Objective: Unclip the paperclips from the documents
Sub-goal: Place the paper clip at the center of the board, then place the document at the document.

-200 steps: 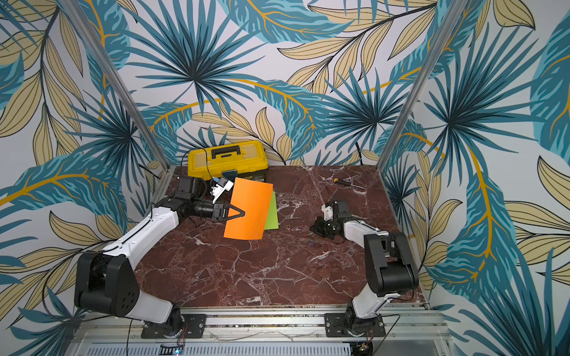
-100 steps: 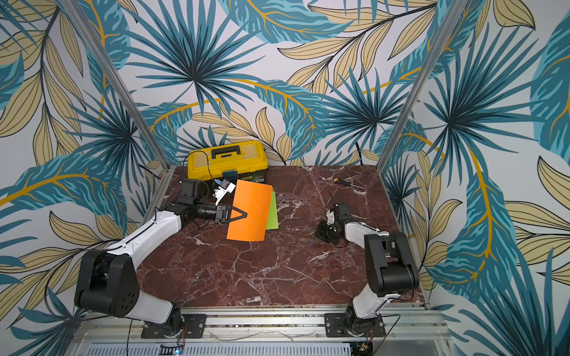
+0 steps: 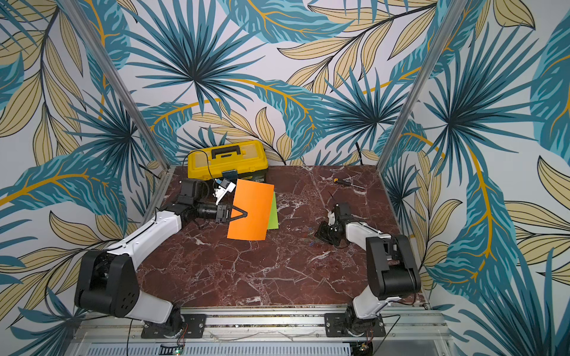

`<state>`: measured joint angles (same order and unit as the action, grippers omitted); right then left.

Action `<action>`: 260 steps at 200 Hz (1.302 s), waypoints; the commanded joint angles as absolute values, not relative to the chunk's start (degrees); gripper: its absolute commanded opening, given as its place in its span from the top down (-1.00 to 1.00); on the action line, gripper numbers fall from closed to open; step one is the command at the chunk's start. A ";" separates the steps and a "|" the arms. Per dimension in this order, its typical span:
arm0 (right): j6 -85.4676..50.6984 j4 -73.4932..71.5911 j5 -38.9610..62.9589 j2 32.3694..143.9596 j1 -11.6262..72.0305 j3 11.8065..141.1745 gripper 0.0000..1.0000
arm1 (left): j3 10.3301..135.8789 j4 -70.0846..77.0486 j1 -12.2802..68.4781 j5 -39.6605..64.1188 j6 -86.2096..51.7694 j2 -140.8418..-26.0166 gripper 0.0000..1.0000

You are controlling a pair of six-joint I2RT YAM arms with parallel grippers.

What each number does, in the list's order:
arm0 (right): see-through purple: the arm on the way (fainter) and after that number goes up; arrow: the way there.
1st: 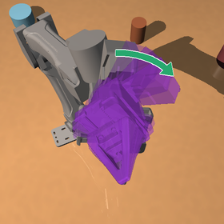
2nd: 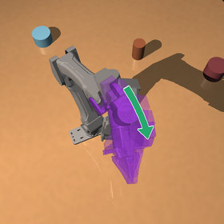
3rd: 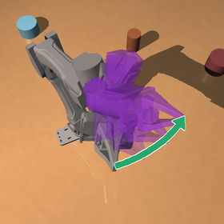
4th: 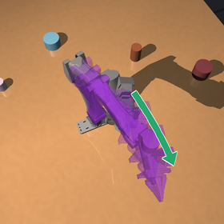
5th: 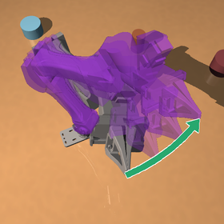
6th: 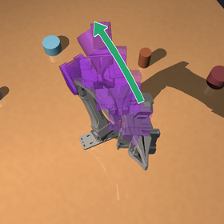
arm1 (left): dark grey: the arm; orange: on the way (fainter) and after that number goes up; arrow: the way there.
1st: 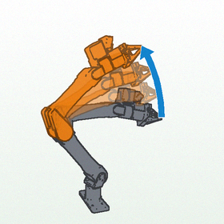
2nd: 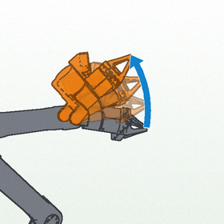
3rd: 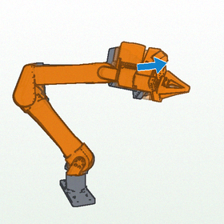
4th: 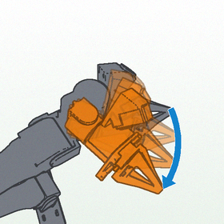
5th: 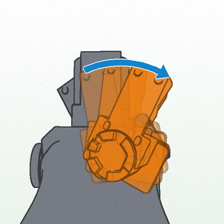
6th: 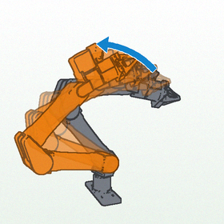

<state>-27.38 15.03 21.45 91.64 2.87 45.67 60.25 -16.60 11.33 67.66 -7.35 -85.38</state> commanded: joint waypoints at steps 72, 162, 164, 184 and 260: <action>-25.16 21.06 24.32 84.78 2.97 50.16 0.09 | 60.48 -8.62 11.77 55.66 -17.18 -94.27 1.00; -24.18 23.88 24.57 82.22 3.34 51.76 0.04 | 62.67 -9.26 11.93 42.78 -21.30 -105.89 1.00; -24.13 23.97 24.60 82.19 3.34 51.81 0.04 | 62.69 -9.41 11.95 42.36 -21.36 -106.08 1.00; -23.77 24.42 24.57 82.22 3.34 52.12 0.03 | 63.00 -11.14 11.89 38.94 -21.75 -107.63 0.96; -23.55 24.28 24.96 82.61 3.43 52.56 0.00 | 63.59 -18.55 12.13 27.56 -19.60 -106.67 0.10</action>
<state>-24.56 22.81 24.10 83.15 3.11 51.66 62.22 -14.55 11.81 33.17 -20.60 -107.92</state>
